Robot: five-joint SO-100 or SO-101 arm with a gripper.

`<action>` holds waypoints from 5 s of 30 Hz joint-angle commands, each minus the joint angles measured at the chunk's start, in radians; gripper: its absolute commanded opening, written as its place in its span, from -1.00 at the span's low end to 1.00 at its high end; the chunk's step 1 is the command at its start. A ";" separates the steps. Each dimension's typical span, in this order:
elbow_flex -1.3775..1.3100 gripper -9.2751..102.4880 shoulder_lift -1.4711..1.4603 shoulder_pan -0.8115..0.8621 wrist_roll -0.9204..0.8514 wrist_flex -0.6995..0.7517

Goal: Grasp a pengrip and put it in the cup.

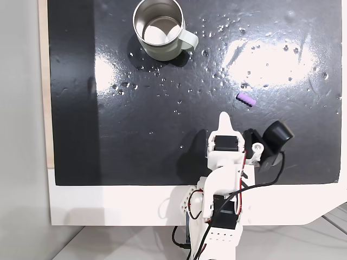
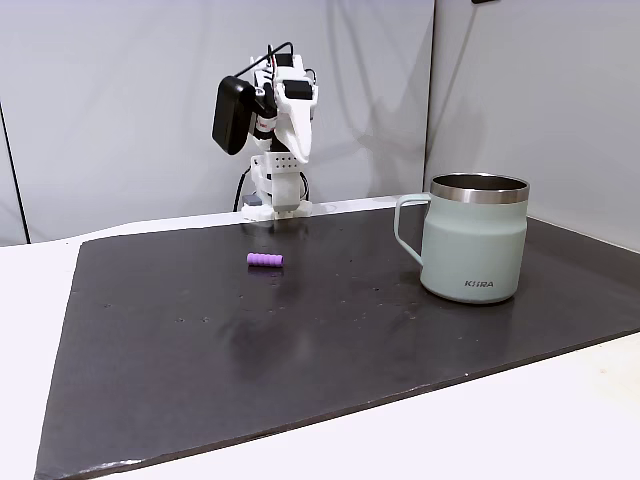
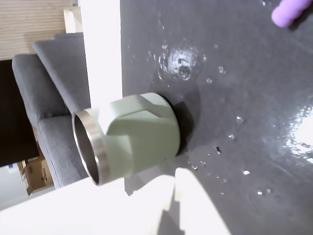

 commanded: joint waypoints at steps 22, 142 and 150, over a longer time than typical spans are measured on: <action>-0.930 -0.37 -1.011 0.149 0.215 0.492; -2.821 -0.84 -2.295 -0.391 0.206 0.517; -2.821 -0.50 -2.279 -0.388 0.198 0.594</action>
